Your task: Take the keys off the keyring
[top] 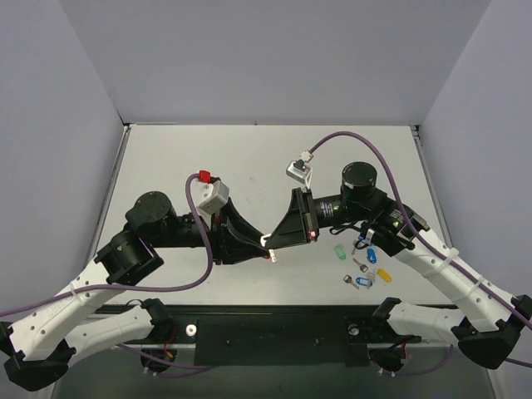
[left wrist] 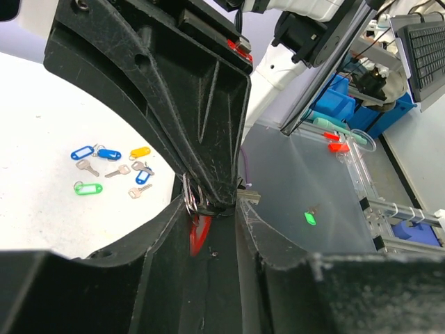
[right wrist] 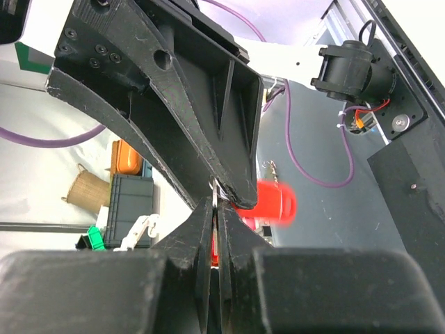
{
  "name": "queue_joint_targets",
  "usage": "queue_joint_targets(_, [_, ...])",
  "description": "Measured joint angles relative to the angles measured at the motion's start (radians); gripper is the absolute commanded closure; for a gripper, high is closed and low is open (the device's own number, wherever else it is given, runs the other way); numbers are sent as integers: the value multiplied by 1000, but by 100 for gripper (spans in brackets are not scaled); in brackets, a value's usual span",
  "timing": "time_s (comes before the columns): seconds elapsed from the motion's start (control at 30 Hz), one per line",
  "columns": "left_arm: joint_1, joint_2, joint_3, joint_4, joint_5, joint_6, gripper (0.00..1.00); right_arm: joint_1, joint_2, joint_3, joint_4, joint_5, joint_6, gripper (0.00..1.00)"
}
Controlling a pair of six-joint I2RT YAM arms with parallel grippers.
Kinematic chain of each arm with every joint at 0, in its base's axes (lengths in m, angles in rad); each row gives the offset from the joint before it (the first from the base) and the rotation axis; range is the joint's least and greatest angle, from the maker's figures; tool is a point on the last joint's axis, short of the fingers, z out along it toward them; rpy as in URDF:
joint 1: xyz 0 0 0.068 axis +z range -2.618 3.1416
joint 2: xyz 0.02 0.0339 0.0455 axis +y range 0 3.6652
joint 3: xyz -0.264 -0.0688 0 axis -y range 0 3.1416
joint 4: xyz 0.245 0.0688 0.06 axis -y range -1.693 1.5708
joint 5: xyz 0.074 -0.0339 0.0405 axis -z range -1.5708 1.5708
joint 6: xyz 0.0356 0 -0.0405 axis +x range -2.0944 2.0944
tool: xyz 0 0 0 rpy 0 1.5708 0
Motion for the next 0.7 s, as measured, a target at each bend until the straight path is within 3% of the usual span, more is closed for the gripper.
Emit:
queue_joint_targets(0.3, [-24,-2,9,-36,-13,10,79,0,-19,-13,-14,-15,-37,100])
queue_joint_targets(0.4, [-24,-4,9,-52,-14,6,92,1,-25,-13,-47,-27,-64,100])
queue_joint_targets(0.7, [-27,-12,10,-82,-10,-10,93,14,-43,-12,-130,-34,-175,100])
